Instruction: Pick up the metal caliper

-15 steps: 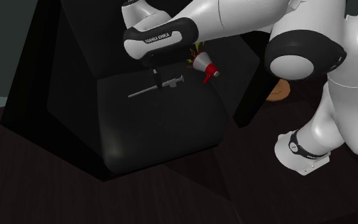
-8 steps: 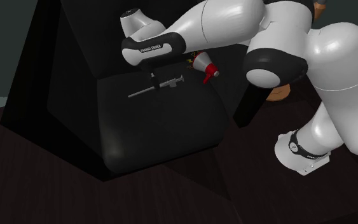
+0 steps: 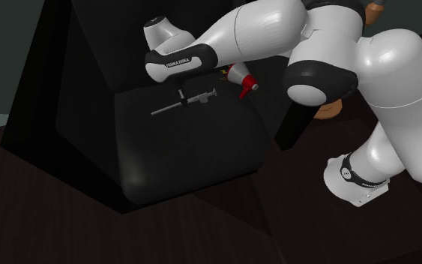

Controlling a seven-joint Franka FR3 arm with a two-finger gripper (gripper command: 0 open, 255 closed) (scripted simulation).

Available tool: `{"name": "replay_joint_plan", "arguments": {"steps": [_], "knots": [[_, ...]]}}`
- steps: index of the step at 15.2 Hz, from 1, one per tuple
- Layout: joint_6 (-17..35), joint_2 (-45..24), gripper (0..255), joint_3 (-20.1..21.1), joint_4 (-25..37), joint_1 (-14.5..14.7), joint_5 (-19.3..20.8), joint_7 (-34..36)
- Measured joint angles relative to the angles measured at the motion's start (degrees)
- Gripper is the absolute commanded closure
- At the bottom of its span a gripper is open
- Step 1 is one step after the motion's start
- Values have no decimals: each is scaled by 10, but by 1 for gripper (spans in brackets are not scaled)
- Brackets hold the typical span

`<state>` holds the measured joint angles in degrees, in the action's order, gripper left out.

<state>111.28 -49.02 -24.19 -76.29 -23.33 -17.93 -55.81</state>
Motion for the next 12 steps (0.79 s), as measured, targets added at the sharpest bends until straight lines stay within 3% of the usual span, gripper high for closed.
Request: {"name": "replay_joint_plan", "arguments": {"steps": [12], "knots": [[-26, 19, 255, -5, 7, 3, 6, 4]]}}
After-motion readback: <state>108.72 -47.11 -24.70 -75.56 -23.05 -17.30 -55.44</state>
